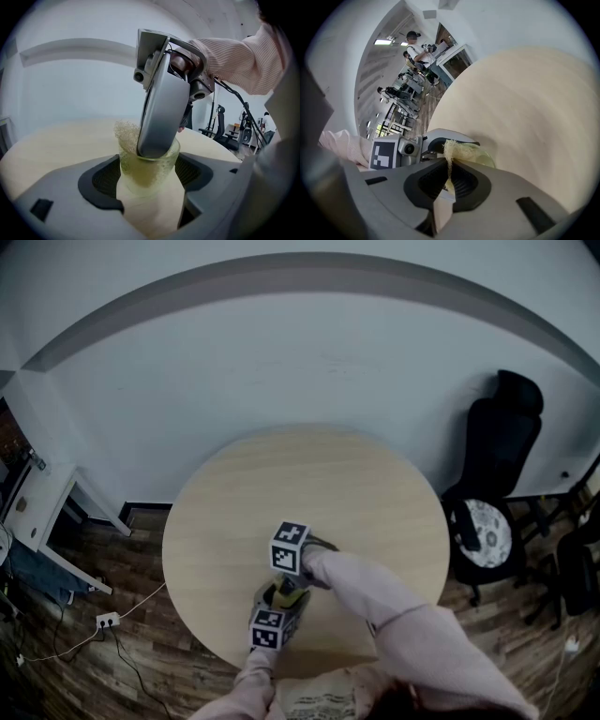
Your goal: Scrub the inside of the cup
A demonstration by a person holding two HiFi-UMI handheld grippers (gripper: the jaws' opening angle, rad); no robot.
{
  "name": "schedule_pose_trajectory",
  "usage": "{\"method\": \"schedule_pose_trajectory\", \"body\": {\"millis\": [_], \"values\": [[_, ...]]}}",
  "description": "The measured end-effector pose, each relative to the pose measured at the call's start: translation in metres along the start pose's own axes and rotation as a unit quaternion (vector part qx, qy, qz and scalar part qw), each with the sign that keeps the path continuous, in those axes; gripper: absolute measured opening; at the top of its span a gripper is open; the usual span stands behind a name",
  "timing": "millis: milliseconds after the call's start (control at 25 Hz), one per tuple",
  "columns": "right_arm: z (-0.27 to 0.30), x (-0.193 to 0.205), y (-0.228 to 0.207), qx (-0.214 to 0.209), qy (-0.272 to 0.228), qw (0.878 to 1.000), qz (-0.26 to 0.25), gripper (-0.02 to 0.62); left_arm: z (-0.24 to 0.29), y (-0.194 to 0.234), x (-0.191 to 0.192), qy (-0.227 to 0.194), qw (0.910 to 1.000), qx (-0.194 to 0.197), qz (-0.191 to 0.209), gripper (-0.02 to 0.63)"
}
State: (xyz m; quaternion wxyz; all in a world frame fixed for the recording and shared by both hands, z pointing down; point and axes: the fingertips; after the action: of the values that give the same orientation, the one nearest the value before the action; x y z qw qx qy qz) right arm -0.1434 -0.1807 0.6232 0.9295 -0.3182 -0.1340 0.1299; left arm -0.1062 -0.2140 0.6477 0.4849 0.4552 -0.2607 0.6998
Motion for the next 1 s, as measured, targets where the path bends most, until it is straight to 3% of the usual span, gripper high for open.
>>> {"method": "schedule_pose_trajectory", "body": {"millis": [1000], "values": [[-0.009,-0.012,-0.002,-0.054,-0.079,0.991,0.091,0.026,0.0,-0.001,0.001,-0.001,0.9999,-0.01,0.004,0.362]]}}
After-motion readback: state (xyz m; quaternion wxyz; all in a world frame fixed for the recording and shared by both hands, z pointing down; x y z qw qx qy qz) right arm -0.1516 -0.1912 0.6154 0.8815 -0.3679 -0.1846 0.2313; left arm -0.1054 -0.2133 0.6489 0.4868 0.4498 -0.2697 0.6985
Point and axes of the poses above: the fingertips, and each gripper's own axes: z forward along the fingers, y to its left, x out of its underside, and after that the axes turned 4 degrees about -x, right-handed
